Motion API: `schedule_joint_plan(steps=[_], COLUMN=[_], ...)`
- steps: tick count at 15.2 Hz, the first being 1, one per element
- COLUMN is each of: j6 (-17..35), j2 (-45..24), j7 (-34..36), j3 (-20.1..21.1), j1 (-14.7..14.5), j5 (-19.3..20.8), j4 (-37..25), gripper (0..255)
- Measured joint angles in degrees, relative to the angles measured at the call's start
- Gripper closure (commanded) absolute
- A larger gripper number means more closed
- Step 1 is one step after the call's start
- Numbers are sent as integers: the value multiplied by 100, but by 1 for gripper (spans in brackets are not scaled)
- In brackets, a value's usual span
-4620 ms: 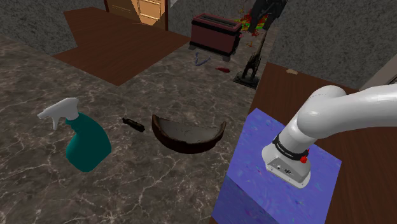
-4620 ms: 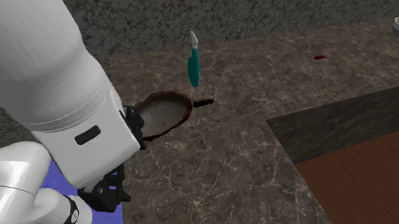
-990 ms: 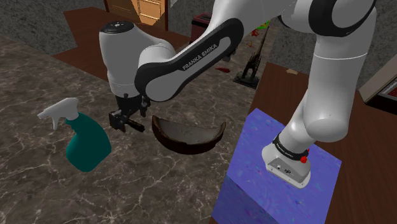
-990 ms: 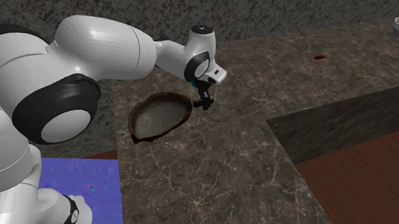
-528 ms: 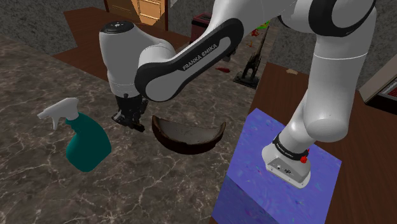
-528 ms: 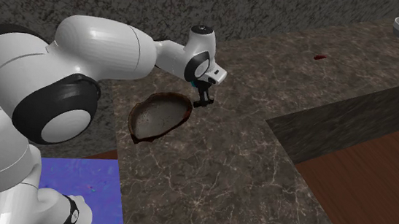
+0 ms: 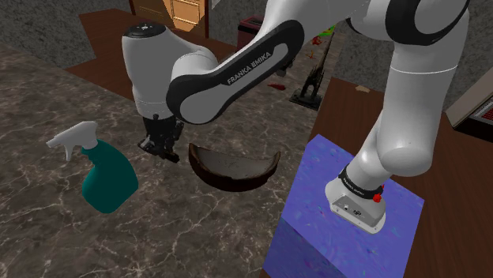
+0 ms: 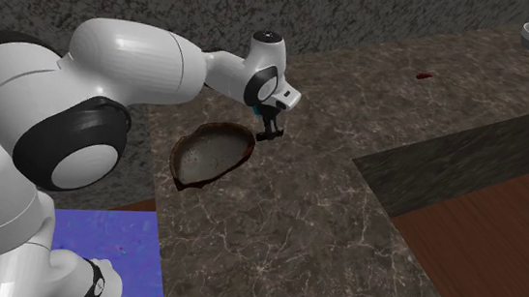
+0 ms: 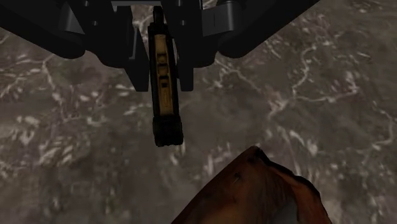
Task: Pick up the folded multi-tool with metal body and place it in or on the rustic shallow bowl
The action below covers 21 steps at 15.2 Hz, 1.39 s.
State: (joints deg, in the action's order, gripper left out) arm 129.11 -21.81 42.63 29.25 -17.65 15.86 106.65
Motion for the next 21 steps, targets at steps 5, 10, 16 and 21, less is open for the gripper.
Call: schedule_joint_plan(steps=[5,10,16,21], j6=[-300,-605,-1009,-1354], j2=[167,337,521,613], j7=[-98,-184,-294,-358], j3=[63,119,171,199], j1=[42,76,116,124], j5=[-133,-261,-403,-480], j4=[-159,-321,-571,-841], gripper=[255,255,255,255])
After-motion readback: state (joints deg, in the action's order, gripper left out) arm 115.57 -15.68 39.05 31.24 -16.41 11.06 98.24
